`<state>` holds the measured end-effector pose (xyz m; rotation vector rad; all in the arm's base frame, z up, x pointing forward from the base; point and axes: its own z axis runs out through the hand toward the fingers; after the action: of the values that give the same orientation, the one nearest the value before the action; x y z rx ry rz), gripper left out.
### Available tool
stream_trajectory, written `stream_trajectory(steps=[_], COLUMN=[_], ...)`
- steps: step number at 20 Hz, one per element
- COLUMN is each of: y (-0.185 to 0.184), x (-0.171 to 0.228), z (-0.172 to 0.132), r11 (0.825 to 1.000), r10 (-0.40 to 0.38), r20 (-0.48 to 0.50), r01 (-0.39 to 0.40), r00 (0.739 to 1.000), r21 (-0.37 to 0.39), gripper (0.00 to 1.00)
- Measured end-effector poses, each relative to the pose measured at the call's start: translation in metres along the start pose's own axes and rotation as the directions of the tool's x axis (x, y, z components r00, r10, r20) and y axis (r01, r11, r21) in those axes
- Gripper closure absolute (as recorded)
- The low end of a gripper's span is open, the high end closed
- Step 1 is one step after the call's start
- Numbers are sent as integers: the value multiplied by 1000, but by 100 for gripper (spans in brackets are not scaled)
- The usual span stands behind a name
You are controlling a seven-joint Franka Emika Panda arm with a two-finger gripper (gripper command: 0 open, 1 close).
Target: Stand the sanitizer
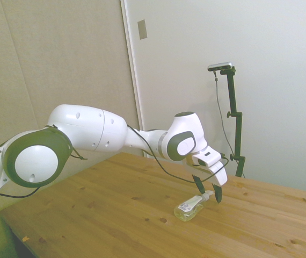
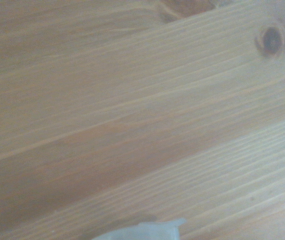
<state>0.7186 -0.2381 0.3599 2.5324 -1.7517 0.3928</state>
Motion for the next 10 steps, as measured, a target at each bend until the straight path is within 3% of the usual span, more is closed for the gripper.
stream_trajectory(steps=[10], y=[1], x=[6], z=[3], r11=[1000], r10=[12], r20=[2], r01=[-12], r00=[1000], r21=[1], gripper=[100])
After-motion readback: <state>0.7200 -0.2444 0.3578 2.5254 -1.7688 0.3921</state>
